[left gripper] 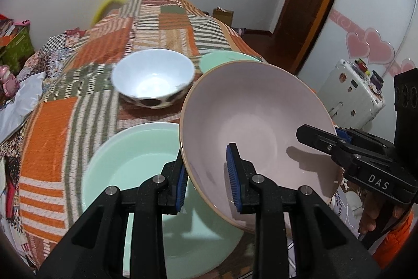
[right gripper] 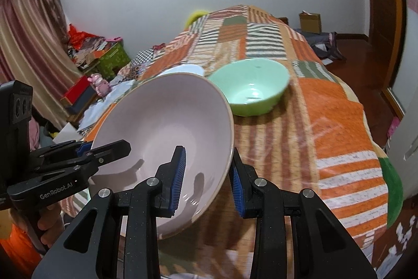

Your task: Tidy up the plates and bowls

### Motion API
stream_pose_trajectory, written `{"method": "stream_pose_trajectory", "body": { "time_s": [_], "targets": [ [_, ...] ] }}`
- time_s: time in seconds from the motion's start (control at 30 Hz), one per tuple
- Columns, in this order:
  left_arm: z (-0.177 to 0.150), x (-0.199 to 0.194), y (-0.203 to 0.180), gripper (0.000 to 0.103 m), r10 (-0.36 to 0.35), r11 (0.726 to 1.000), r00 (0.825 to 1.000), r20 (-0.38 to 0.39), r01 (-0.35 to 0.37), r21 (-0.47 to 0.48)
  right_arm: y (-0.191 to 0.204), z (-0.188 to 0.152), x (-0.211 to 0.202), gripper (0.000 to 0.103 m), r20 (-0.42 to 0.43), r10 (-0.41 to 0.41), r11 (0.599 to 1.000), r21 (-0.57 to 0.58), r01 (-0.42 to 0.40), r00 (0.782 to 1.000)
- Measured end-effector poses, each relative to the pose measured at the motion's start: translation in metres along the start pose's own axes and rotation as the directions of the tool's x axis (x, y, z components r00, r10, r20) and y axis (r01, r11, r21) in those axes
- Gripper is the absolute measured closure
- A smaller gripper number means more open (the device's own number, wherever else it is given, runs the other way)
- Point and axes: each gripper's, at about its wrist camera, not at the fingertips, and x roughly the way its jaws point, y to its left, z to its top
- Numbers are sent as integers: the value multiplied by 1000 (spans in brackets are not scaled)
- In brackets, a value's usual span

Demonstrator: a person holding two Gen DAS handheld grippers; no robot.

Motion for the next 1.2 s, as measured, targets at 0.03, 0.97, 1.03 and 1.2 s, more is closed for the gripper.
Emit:
{"method": "stream_pose_trajectory", "body": {
  "time_s": [0.03,0.97,1.03,1.2],
  "targets": [
    [-1,-4,5,75,6,1000,1000,6,-6,-7,5,1,1,73,0,5,1000,-9,-5,1000],
    [-59,-88,145,75,217,955,975,54,-201,-216,147,-1,70,73,-102,181,962,-188,-198,978],
    [-62,-91,154,75,227,951,973,53,-209,-227,154,-3,74,73,-113,188,959,-191,-207,976],
    [-74,-96,183,75,243,937,969,42,-223,-268,177,-8,90,73,-149,200,950,-211,-228,968]
  ]
}}
